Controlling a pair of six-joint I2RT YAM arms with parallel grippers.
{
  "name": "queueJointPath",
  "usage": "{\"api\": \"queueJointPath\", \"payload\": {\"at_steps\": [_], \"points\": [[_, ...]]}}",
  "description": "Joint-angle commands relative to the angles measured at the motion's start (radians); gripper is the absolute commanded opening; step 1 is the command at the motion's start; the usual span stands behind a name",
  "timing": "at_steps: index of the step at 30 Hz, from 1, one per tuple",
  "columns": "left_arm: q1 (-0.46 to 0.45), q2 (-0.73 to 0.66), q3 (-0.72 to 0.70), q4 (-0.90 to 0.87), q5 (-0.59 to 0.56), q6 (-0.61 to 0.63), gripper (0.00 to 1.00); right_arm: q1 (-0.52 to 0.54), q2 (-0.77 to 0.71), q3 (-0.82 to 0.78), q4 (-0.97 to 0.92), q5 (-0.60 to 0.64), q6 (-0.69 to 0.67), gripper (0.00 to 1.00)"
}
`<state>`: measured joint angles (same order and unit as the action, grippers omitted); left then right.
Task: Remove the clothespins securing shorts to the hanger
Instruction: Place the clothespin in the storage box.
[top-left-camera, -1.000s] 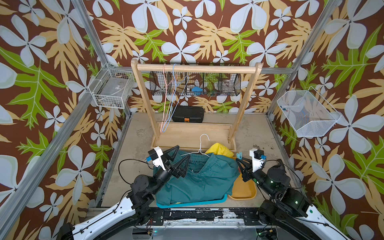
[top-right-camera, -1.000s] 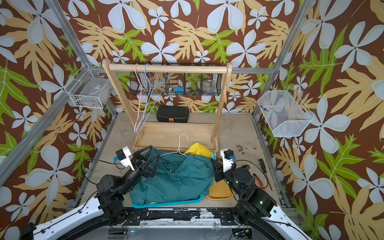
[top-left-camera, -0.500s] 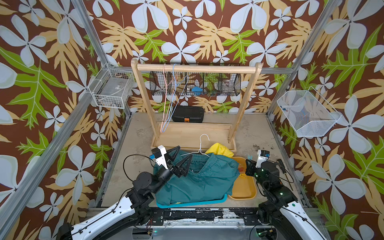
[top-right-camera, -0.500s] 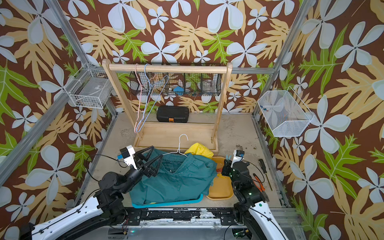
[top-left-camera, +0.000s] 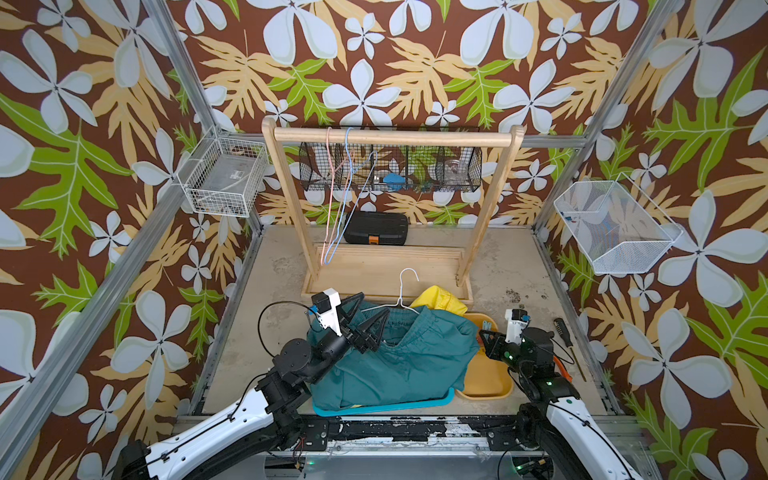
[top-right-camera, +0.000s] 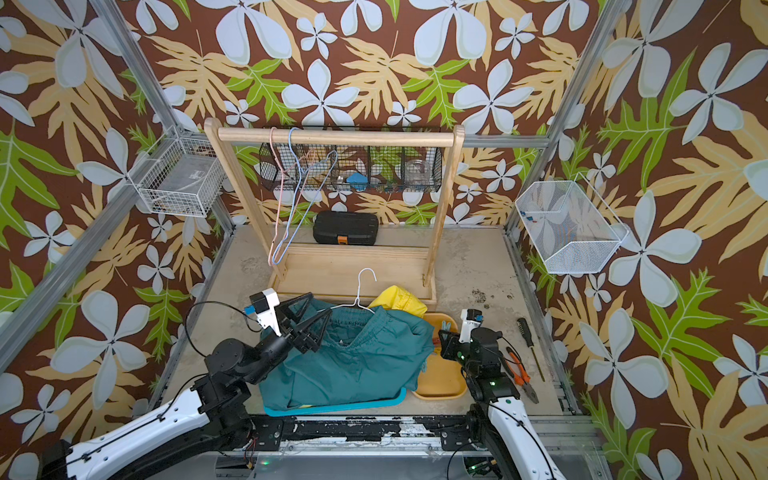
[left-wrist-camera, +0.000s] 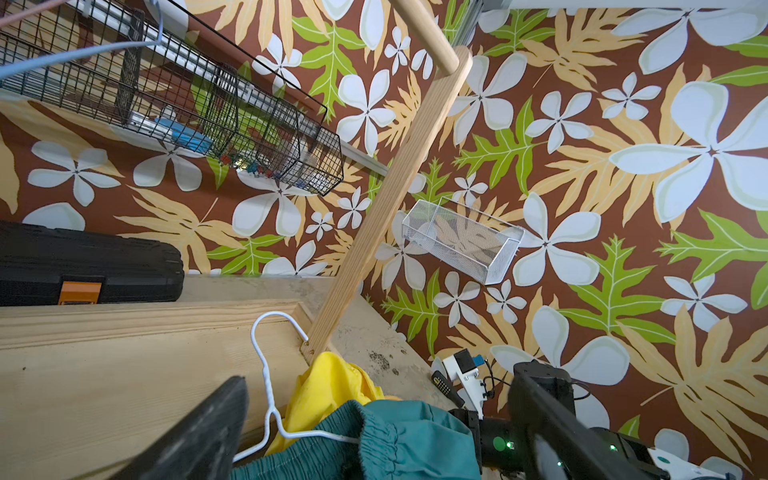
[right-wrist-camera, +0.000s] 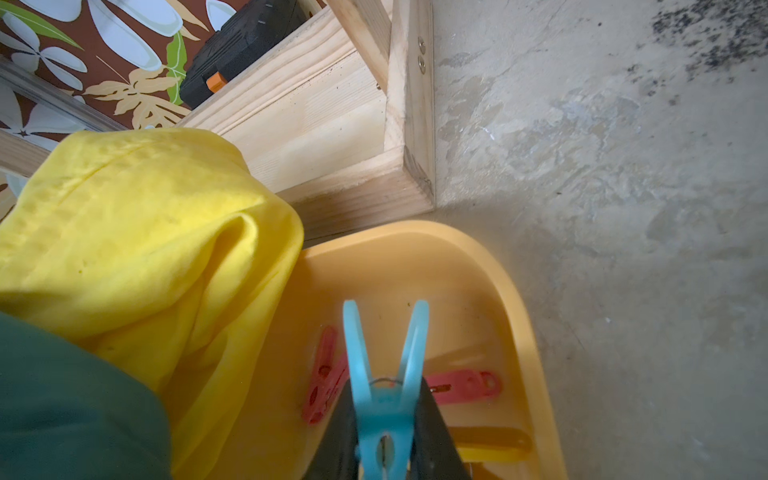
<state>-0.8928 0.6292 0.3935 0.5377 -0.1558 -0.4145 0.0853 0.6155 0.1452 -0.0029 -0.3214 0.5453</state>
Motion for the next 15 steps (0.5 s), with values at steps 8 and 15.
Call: {"api": "queueJointPath", "payload": {"at_steps": [8,15], "points": [[0.000,0.003,0.011,-0.024,0.004,0.019,1.00,0.001,-0.052,-0.038,0.035,-0.007,0.007,0.44],[0.001,0.063,0.074,-0.077,-0.038,0.062,1.00,0.001,-0.210,-0.016,-0.064,0.018,0.026,0.63]]}}
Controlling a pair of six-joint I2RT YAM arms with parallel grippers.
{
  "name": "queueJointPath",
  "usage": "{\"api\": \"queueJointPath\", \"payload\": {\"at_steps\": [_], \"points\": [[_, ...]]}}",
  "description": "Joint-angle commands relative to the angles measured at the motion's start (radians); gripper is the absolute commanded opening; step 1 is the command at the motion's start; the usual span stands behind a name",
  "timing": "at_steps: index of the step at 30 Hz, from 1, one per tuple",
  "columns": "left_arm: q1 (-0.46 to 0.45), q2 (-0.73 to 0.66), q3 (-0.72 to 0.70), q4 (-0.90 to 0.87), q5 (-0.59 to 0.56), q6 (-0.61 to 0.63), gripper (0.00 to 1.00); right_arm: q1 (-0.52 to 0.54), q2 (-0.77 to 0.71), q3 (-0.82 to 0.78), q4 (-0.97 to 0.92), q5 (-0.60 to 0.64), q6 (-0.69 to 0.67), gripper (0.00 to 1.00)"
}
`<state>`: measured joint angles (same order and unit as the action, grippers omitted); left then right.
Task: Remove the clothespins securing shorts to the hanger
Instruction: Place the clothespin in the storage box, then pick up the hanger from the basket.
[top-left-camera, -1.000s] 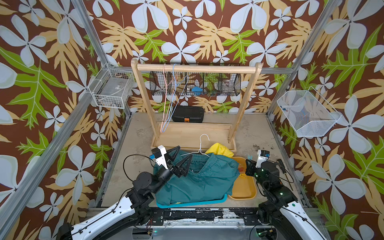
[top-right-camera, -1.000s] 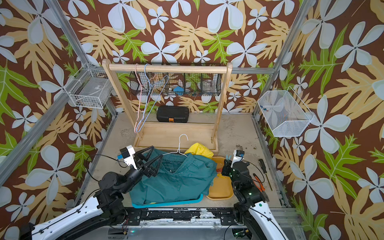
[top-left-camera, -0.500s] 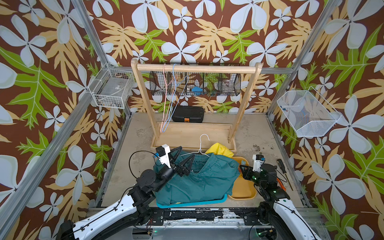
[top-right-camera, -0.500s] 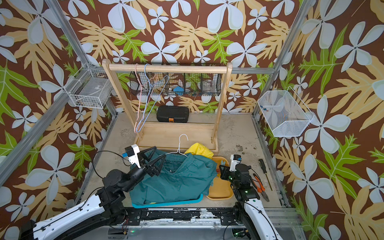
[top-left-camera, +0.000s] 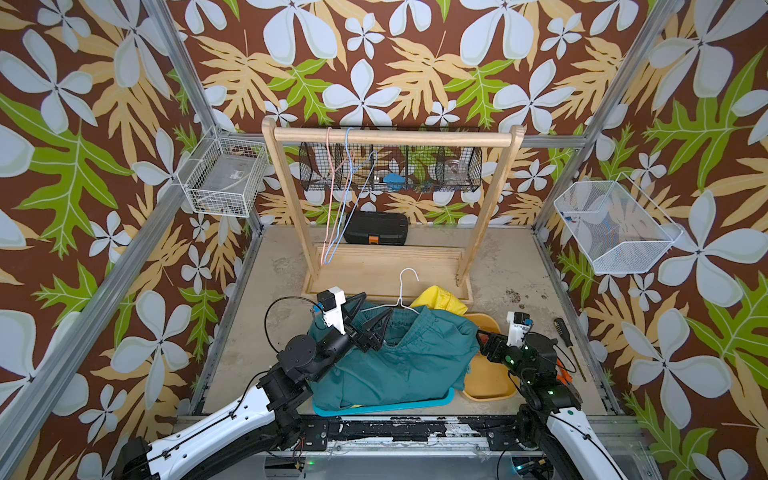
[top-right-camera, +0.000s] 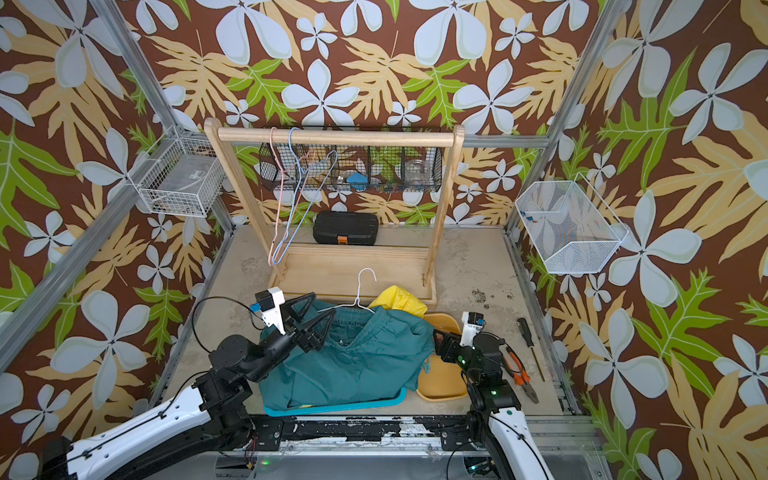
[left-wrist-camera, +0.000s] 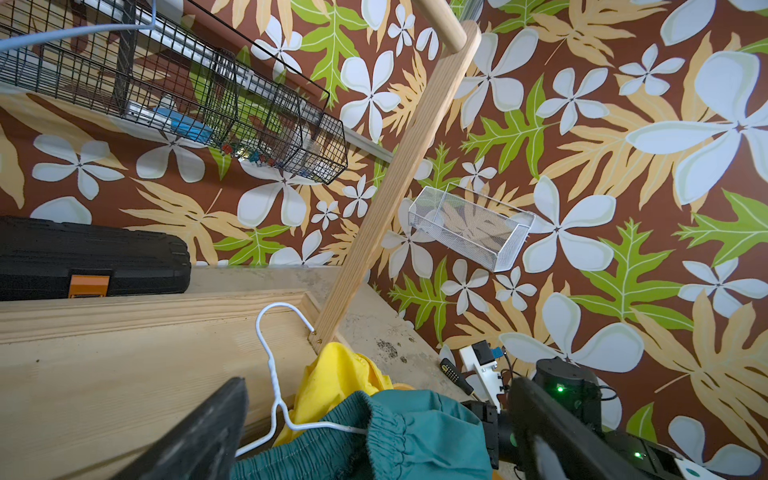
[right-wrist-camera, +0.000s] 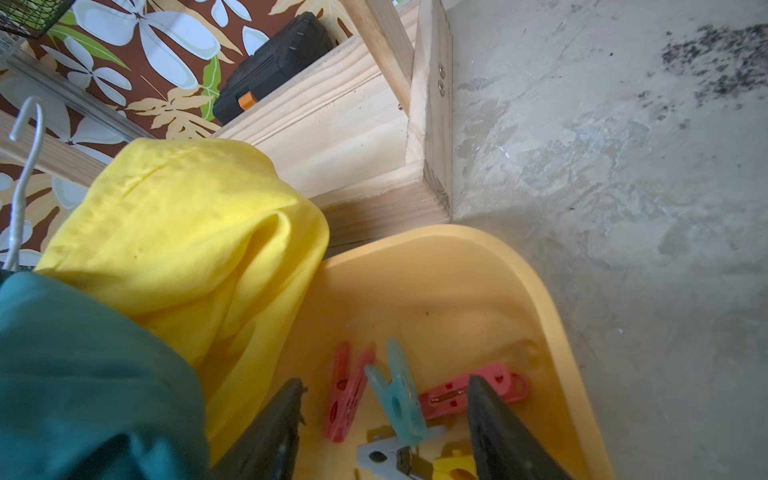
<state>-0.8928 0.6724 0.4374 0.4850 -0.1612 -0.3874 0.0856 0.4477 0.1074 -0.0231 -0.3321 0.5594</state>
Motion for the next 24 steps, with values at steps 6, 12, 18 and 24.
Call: {"api": "queueJointPath", "payload": {"at_steps": [6,12,18,24], "points": [[0.000,0.237,0.336,-0.459,-0.103,0.109,1.00,0.000,-0.198,0.095,-0.112,0.071,0.008,0.63],[0.001,0.470,0.557,-0.728,-0.126,0.132,1.00,0.000,-0.201,0.186,-0.077,0.010,-0.023,0.64],[0.035,0.644,0.703,-0.848,-0.074,0.151,0.96,0.000,-0.175,0.257,-0.042,-0.080,-0.031,0.64],[0.126,0.789,0.821,-0.940,-0.037,0.163,0.89,0.001,-0.168,0.303,-0.092,-0.133,-0.049,0.64]]}}
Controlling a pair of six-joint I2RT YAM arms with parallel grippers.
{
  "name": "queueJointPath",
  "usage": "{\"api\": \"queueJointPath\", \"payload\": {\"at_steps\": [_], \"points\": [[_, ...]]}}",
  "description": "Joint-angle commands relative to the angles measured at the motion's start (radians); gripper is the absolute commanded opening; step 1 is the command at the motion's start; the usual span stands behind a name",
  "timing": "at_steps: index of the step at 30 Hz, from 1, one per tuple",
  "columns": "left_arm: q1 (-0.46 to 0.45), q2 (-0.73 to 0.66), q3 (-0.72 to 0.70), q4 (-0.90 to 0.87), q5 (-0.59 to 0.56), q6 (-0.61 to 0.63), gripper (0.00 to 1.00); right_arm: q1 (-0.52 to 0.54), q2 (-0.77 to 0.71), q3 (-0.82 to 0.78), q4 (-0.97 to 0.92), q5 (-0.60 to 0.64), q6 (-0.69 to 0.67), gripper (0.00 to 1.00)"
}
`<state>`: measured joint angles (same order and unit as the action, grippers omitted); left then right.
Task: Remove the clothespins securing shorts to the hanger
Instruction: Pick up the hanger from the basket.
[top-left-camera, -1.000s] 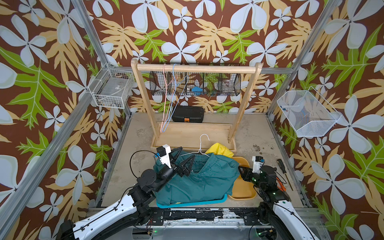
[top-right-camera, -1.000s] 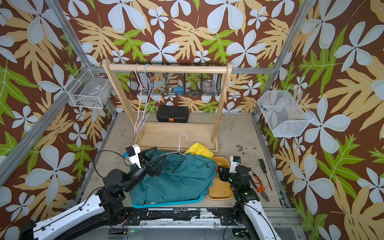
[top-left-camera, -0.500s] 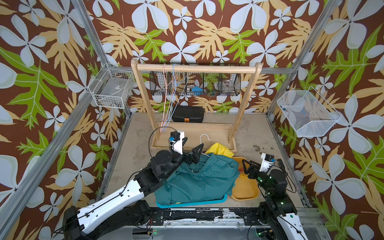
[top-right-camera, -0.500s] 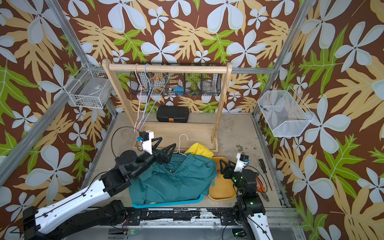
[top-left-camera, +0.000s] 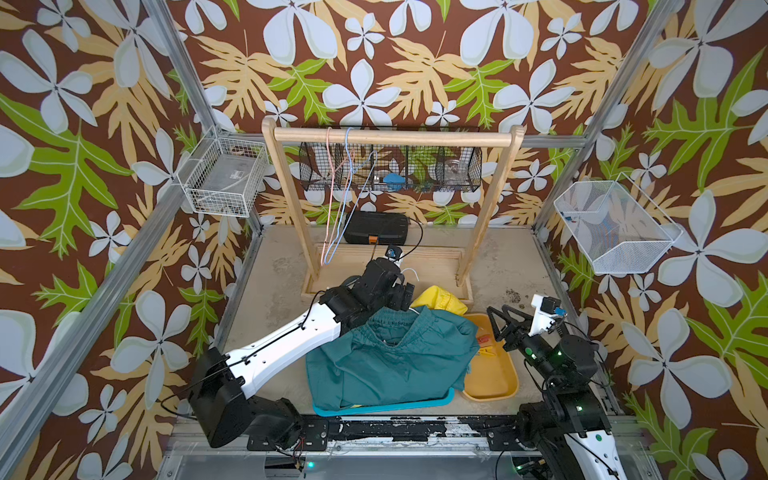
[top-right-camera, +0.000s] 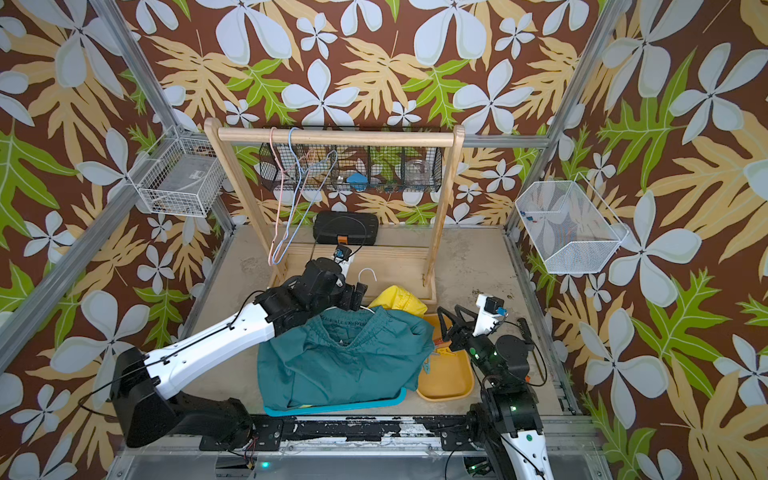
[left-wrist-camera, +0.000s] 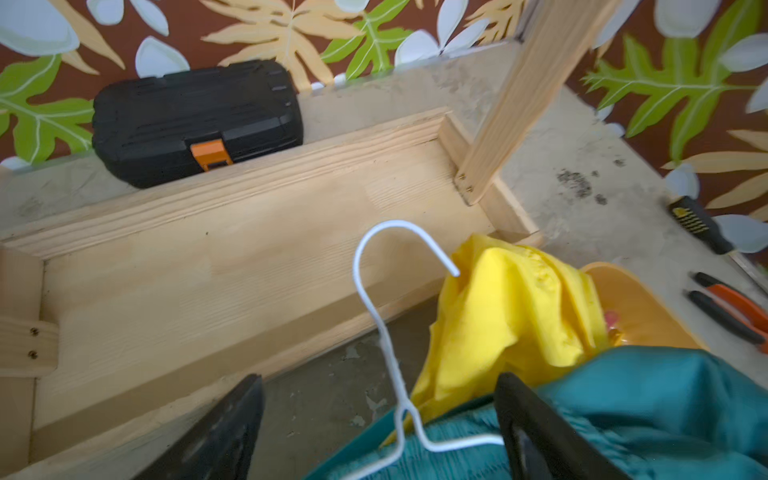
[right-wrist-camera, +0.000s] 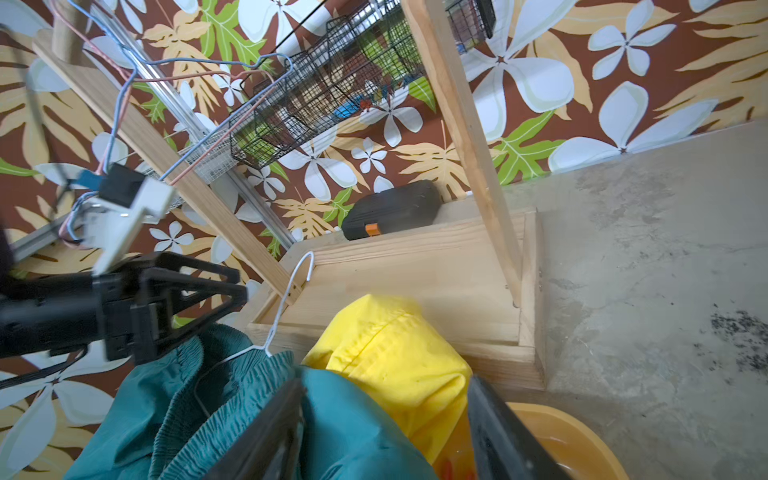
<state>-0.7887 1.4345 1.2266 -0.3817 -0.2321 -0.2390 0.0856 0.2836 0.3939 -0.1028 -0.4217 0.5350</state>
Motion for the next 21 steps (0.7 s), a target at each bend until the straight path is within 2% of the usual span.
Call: {"api": "queueJointPath", "payload": {"at_steps": [1,6,11,15,18,21], "points": [[0.031,0.035,0.037,-0.073,0.051,0.015,0.89,0.000,-0.006,0.019,-0.021,-0.043,-0.028,0.65],[0.046,0.069,0.043,-0.051,0.179,0.016,0.84,0.001,-0.009,-0.001,0.003,-0.065,-0.017,0.65],[0.046,0.143,0.058,-0.078,0.154,0.011,0.83,0.001,0.009,-0.016,0.046,-0.092,0.001,0.65],[0.047,0.166,0.037,-0.028,0.182,-0.022,0.82,0.000,0.012,-0.005,0.041,-0.093,-0.012,0.65],[0.046,0.179,0.026,0.003,0.189,-0.031,0.72,0.000,0.013,0.003,0.034,-0.097,-0.017,0.65],[0.046,0.168,0.016,0.040,0.197,-0.044,0.52,0.000,0.012,0.010,0.023,-0.104,-0.018,0.65]]}}
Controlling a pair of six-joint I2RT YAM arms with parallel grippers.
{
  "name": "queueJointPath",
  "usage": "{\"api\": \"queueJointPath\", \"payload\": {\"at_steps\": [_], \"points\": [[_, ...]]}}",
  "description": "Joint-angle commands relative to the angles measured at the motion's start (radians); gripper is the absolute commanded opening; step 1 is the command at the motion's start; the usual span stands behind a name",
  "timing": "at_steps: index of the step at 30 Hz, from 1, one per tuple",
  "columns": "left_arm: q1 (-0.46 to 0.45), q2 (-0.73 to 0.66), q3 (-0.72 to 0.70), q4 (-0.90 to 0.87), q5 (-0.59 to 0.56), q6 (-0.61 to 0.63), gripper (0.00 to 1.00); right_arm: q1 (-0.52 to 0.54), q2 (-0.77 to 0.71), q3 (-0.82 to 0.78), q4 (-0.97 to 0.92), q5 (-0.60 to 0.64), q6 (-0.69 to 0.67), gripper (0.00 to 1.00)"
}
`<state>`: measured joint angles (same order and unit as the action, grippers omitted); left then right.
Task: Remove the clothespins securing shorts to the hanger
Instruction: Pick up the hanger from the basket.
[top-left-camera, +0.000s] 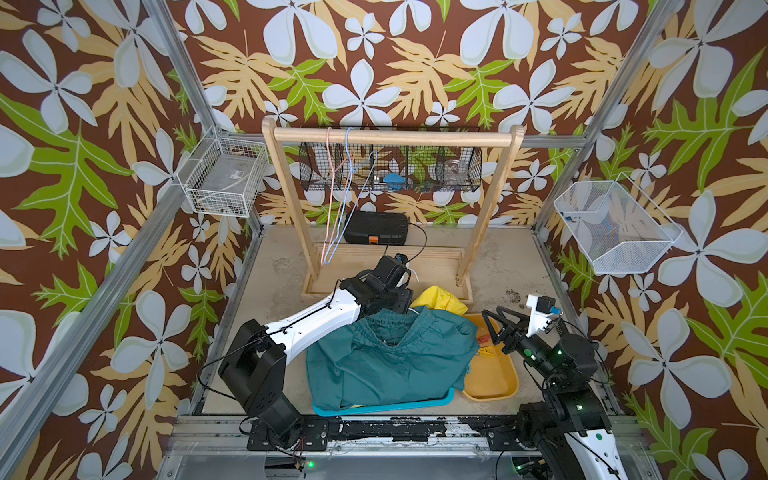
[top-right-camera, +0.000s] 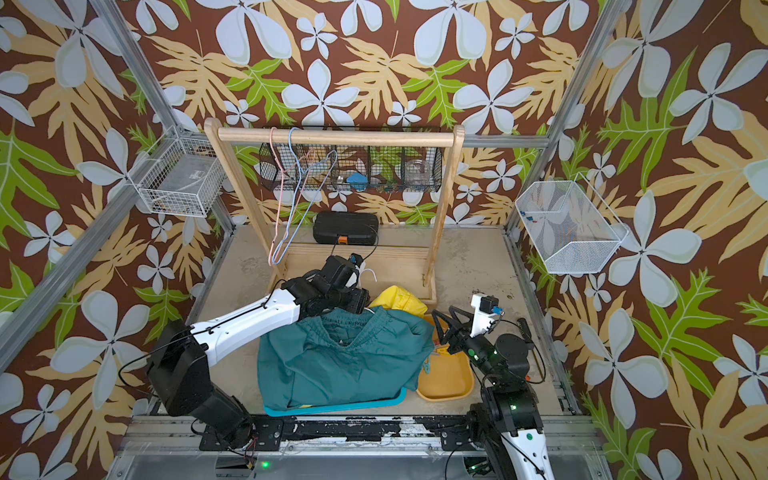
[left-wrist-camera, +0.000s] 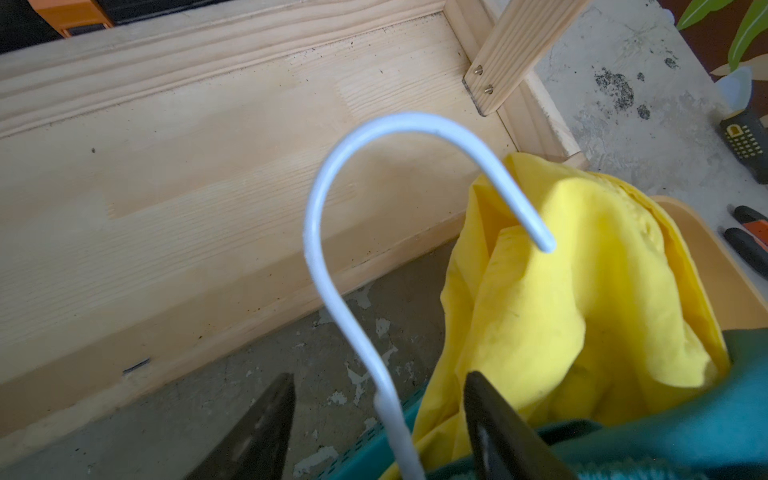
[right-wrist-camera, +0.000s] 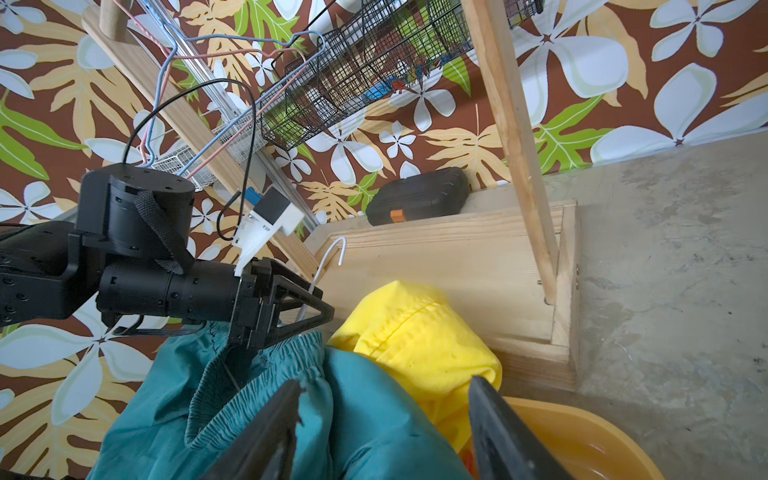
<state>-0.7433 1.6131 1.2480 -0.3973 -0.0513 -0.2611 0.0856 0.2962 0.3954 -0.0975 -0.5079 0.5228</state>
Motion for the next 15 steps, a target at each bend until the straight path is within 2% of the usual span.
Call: {"api": "queueJointPath", "payload": {"at_steps": [1,5,7,15], "points": [[0.002,-0.016,-0.013,0.073,0.024,-0.029,0.46,0.000,-0.004,0.009,0.018,-0.019,-0.006,0.65],[0.001,-0.045,-0.042,0.121,0.006,-0.053,0.22,0.000,-0.008,0.007,0.019,-0.024,-0.002,0.65],[0.001,-0.078,-0.063,0.152,-0.019,-0.069,0.14,0.001,-0.009,0.010,0.021,-0.028,-0.001,0.65],[0.001,-0.364,-0.214,0.372,-0.094,-0.125,0.11,0.000,-0.004,0.031,0.059,-0.068,0.004,0.66]]}}
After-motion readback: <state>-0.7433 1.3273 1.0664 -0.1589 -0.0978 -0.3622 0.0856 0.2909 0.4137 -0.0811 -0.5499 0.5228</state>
